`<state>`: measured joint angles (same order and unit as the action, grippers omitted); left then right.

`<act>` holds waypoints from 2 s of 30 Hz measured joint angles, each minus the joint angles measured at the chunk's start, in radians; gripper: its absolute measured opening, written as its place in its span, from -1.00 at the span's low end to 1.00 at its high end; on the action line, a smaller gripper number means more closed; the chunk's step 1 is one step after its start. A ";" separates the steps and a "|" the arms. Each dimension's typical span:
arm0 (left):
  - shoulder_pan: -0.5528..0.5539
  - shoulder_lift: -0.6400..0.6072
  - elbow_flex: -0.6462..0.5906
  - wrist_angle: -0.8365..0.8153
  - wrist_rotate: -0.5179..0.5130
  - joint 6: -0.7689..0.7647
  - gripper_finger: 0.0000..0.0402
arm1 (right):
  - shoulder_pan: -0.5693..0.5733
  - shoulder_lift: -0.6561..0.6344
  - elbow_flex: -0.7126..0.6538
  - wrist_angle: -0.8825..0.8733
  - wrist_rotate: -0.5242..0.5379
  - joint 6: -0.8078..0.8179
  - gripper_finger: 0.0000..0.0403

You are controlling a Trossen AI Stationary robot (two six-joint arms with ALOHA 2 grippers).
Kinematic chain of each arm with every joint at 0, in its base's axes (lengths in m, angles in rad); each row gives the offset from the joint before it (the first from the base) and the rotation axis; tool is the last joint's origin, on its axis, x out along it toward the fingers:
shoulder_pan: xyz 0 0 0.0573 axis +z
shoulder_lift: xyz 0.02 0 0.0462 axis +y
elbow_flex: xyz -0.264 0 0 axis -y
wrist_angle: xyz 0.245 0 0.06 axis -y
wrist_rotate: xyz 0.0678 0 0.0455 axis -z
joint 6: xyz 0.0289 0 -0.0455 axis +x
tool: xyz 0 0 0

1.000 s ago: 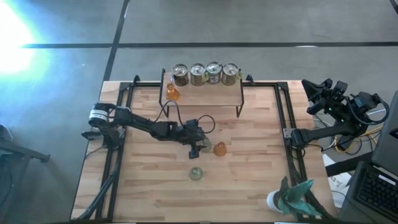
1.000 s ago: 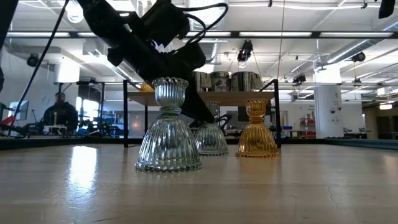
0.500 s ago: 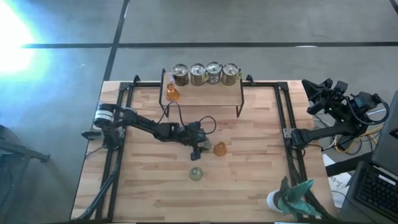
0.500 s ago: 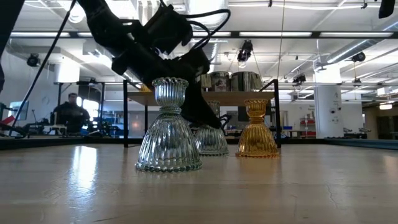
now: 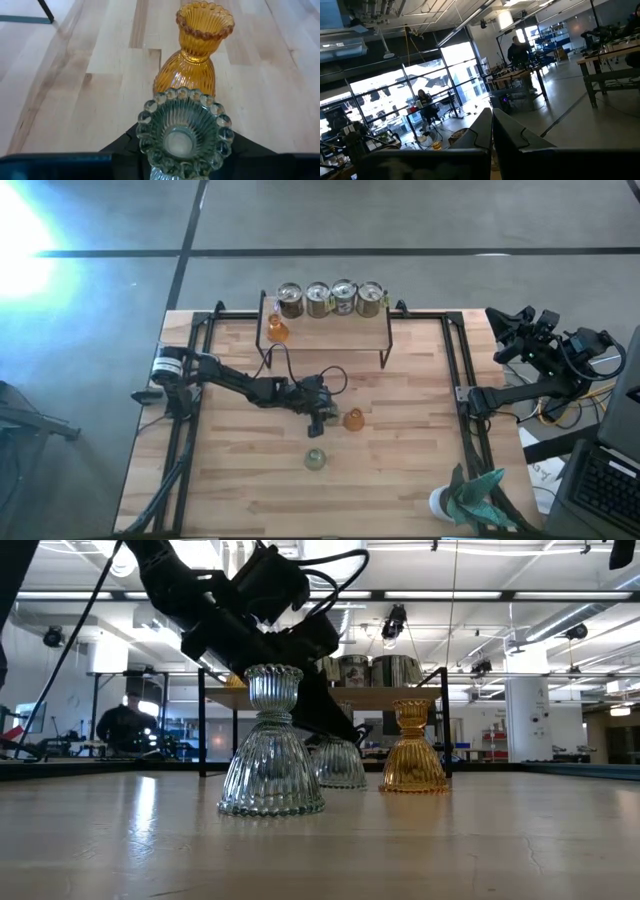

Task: Pick & Place candle stick holders
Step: Put the green glass candle holder on the shelf

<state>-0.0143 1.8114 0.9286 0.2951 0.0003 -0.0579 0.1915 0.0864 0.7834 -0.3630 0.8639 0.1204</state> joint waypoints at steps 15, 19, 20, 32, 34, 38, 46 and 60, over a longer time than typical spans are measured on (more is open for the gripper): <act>0.062 -0.206 0.189 -0.384 -0.195 -0.152 -0.35 | 0.000 0.000 0.000 0.001 0.003 0.004 -0.96; 0.129 -0.232 0.257 -0.433 -0.293 -0.200 -0.35 | 0.000 0.000 0.000 0.000 0.003 0.004 -0.96; 0.150 -0.233 0.275 -0.444 -0.293 -0.214 -0.35 | 0.000 0.000 0.000 0.000 0.003 0.005 -0.96; 0.325 -0.233 0.369 -0.526 -0.345 -0.263 -0.35 | 0.000 0.000 0.000 0.000 0.003 0.018 -0.96; 0.337 -0.233 0.369 -0.544 -0.346 -0.265 -0.35 | 0.000 0.000 0.000 0.000 0.002 0.018 -0.96; 0.353 -0.231 0.368 -0.552 -0.345 -0.255 -0.35 | 0.000 0.000 0.000 0.000 0.002 0.014 -0.96; 0.347 -0.230 0.377 -0.533 -0.343 -0.171 -0.35 | 0.000 0.000 0.000 0.000 0.003 0.008 -0.96; 0.193 -0.227 0.546 -0.737 -0.816 -0.314 -0.35 | 0.000 0.000 0.000 0.000 0.003 0.001 -0.96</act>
<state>0.1790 1.5840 1.4746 -0.4421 -0.8152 -0.3717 0.1914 0.0864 0.7834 -0.3626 0.8670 0.1218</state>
